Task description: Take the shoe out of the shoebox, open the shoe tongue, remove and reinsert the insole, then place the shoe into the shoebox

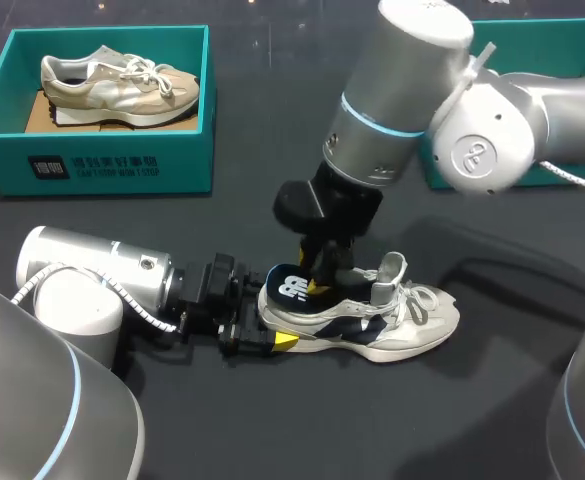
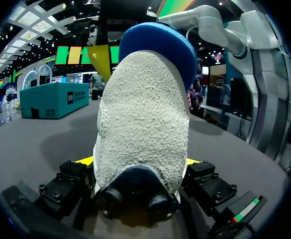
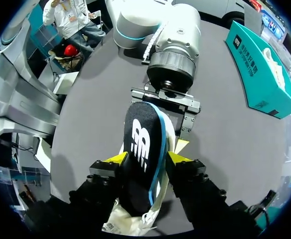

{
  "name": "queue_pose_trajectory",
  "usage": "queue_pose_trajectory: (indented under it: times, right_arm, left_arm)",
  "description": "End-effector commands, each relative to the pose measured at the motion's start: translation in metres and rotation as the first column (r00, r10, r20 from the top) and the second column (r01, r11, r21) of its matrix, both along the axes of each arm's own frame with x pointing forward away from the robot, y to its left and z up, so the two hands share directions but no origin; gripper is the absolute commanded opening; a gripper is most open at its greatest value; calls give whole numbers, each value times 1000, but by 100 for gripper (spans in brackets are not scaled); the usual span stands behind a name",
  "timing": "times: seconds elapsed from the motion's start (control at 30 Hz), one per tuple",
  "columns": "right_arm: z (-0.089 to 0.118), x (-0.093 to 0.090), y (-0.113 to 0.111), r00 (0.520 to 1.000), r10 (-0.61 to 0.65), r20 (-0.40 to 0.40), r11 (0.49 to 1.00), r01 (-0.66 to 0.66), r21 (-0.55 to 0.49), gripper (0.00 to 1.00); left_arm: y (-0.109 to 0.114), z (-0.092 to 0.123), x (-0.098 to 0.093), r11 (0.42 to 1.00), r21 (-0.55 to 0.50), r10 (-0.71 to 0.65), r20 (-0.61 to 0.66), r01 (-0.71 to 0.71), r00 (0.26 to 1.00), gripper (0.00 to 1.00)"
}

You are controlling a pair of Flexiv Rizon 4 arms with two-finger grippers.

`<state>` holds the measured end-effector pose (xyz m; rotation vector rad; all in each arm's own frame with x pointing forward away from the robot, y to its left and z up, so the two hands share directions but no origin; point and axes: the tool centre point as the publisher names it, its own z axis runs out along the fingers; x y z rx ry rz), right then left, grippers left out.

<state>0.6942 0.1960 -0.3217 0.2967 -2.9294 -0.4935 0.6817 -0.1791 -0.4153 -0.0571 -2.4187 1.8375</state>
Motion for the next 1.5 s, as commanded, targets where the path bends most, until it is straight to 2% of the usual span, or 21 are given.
queue_pose_trajectory:
  times: [0.03,0.07,0.1,0.13,0.3,0.67,0.9,0.93,1.0,1.5]
  right_arm:
    - [-5,-3,0,1000,-5,-8,1000,5,-8,27]
    - [-6,-4,-2,1000,-7,-11,1000,7,-7,20]
    - [-7,-5,-3,1000,-10,-14,1000,10,-7,7]
    - [-7,-7,-4,1000,-13,-16,1000,13,-7,0]
    - [-5,-12,-5,1000,-5,-10,1000,5,-2,0]
    - [5,-13,11,997,70,13,997,-71,33,0]
    - [6,-11,19,992,129,-10,987,-127,93,0]
    - [4,-10,18,992,128,-19,987,-125,100,15]
    - [1,-8,14,992,119,-38,988,-115,105,32]
    - [-13,-6,-3,978,97,-185,978,-59,199,36]
  left_arm:
    - [2,-2,-2,1000,1,1,1,-1,1000,0]
    - [2,-2,-2,1000,1,1,1,-1,1000,0]
    - [2,-2,-2,1000,1,1,1,-1,1000,0]
    - [2,-2,-2,1000,1,1,1,-1,1000,0]
    - [2,-2,-2,1000,1,1,1,-1,1000,0]
    - [2,-2,-2,1000,1,1,1,-1,1000,0]
    - [2,-2,-2,1000,1,1,1,-1,1000,0]
    - [2,-2,-2,1000,1,1,1,-1,1000,0]
    - [2,-2,-2,1000,1,1,1,-1,1000,0]
    - [2,-2,-2,1000,1,1,1,-1,1000,0]
